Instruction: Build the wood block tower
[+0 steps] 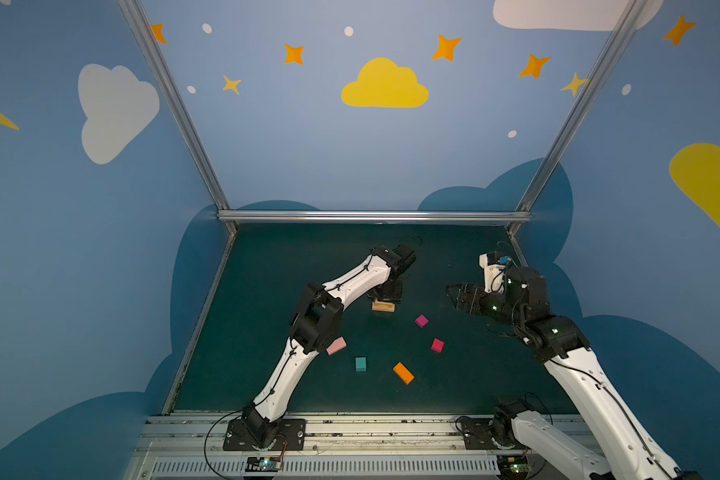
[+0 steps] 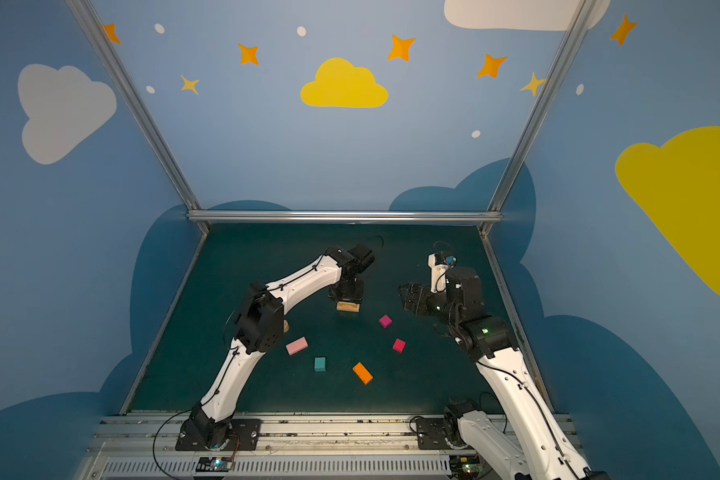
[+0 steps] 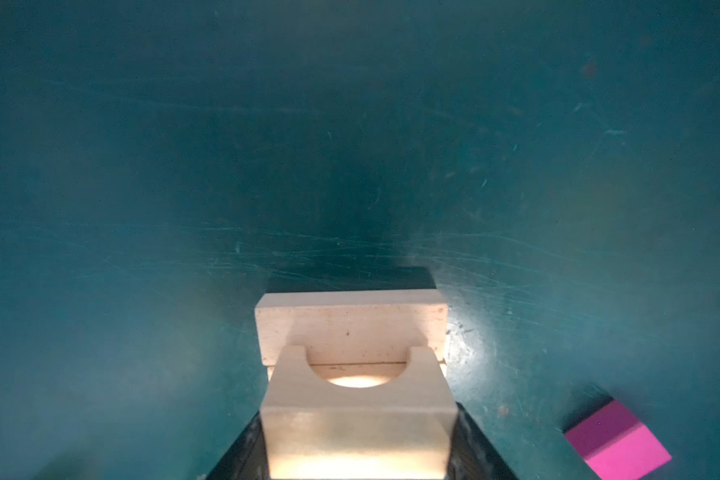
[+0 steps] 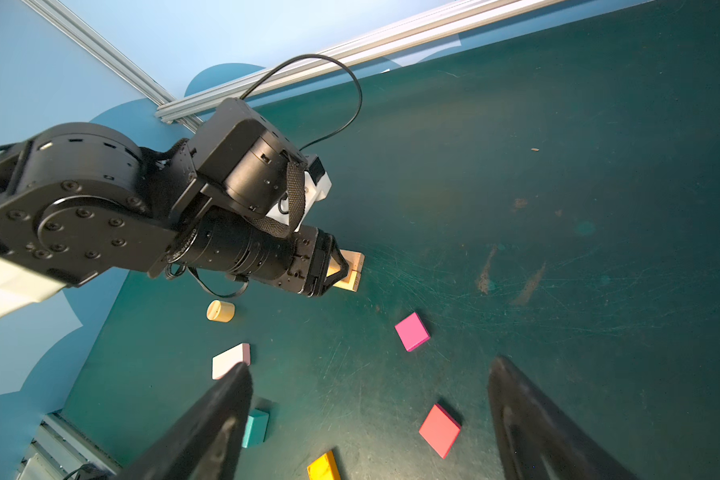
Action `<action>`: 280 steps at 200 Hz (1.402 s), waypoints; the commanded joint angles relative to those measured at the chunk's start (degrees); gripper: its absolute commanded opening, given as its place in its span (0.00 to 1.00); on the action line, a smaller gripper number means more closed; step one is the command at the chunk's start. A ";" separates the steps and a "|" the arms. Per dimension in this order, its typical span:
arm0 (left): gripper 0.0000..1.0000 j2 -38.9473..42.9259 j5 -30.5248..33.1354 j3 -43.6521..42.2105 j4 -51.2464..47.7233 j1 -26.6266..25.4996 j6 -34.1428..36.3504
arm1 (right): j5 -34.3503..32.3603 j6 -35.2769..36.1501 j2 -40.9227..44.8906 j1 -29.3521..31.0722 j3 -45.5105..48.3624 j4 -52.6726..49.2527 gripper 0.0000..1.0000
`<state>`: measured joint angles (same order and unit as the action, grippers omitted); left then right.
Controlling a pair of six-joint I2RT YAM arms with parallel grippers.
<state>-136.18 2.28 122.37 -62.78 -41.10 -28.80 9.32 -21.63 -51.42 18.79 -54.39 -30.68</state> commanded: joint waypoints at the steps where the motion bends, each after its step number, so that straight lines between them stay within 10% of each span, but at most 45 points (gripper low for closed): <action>1: 0.47 -1.15 1.23 0.17 -0.58 0.43 -0.23 | 0.52 -0.26 -0.20 -0.33 0.52 0.93 0.87; 280: 0.59 -3.02 0.62 2.15 -1.32 0.50 -0.65 | 0.24 -0.06 0.48 -0.39 0.95 0.44 0.87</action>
<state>-137.14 2.24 123.79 -62.98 -40.88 -29.21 9.50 -21.74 -51.48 18.52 -54.02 -30.68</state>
